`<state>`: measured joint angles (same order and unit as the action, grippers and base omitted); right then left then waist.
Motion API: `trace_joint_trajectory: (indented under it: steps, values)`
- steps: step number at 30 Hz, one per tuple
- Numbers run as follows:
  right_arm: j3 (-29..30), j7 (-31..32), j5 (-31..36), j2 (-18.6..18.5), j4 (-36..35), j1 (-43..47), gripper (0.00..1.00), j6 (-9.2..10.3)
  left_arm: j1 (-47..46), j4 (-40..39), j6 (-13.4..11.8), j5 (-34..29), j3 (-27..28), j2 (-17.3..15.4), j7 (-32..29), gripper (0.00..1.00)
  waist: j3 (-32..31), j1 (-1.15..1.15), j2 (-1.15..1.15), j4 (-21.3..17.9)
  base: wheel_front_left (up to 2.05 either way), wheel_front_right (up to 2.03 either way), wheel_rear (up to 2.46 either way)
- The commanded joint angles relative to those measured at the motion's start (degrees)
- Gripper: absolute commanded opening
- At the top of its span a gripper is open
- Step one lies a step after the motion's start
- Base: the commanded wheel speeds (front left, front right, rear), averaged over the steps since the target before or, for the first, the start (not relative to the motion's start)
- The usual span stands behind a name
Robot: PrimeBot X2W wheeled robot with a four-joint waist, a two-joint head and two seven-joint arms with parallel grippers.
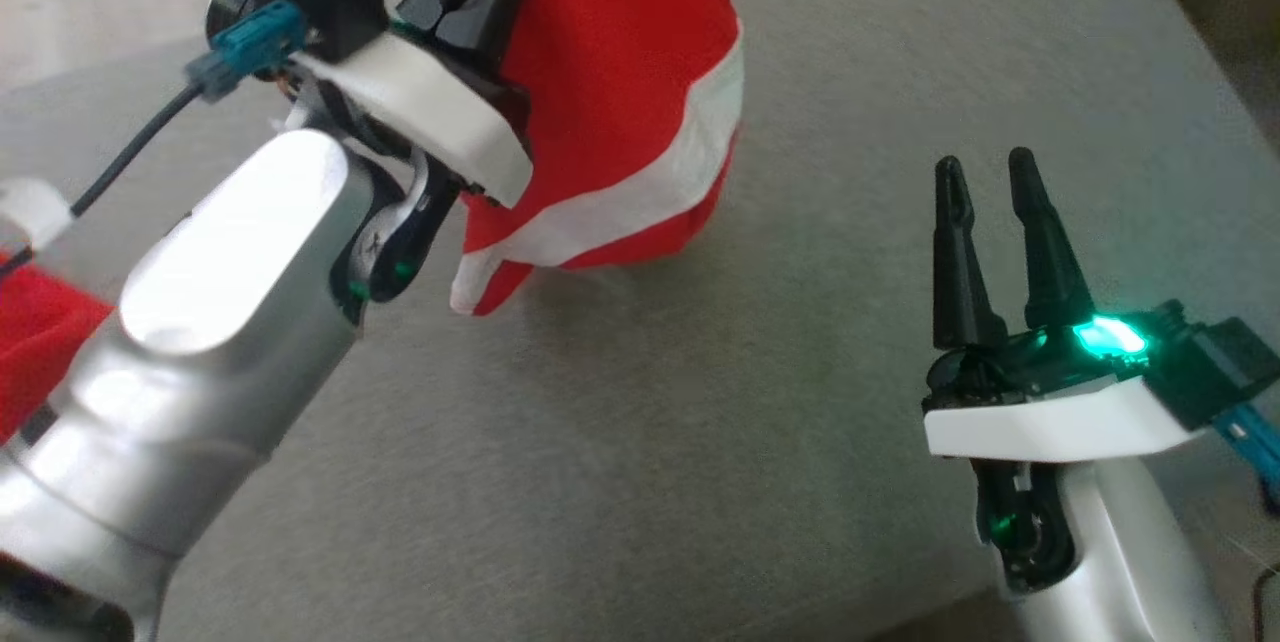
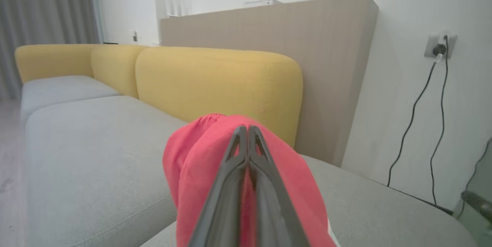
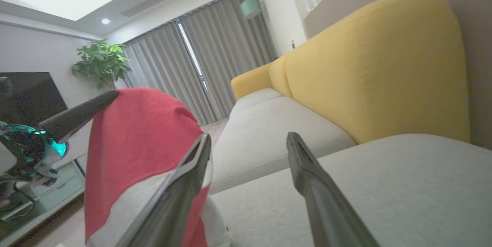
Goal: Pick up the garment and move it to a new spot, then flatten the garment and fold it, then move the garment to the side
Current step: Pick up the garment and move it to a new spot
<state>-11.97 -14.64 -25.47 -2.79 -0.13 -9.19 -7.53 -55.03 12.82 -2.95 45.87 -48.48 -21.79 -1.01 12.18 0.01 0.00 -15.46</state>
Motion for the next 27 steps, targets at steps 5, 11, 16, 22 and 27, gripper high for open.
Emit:
trace_joint_trajectory:
  steps: [5, 11, 16, 22, 27]
  values:
    - [-0.3, -0.4, -1.3, -0.1, -3.0, -2.0, 1.00, 0.04, -4.3, 6.8, 2.1, -2.5, 0.1, -0.2, 1.6, 1.00, 4.7, -0.01, 0.00, -5.7, 0.00, 0.00, 0.00]
    - [1.0, -0.4, 0.6, -0.1, -2.8, -1.5, 1.00, 0.04, -3.8, 13.6, 2.6, -3.1, 0.9, 0.6, 7.6, 1.00, 3.2, -0.01, 0.00, -1.9, 0.00, 0.00, 0.00]
    - [2.7, -0.4, 3.2, -0.1, -2.0, -0.7, 1.00, 0.04, -0.9, 15.1, 1.4, -2.9, 2.9, -0.7, 13.0, 1.00, 0.0, -0.01, 0.00, 3.8, 0.00, 0.00, 0.00]
    - [4.5, -0.4, 5.8, -0.1, -0.8, 0.7, 1.00, 0.04, 6.0, 11.9, -1.7, -3.1, 5.8, -2.8, 15.5, 1.00, -3.9, -0.01, 0.00, 9.9, 0.00, 0.00, 0.00]
    - [5.8, -0.4, 7.8, -0.1, 0.6, 2.9, 1.00, 0.04, 16.0, 5.4, -5.0, -4.0, 8.7, -4.0, 16.0, 1.00, -7.3, -0.01, 0.00, 15.1, 0.00, 0.00, 0.00]
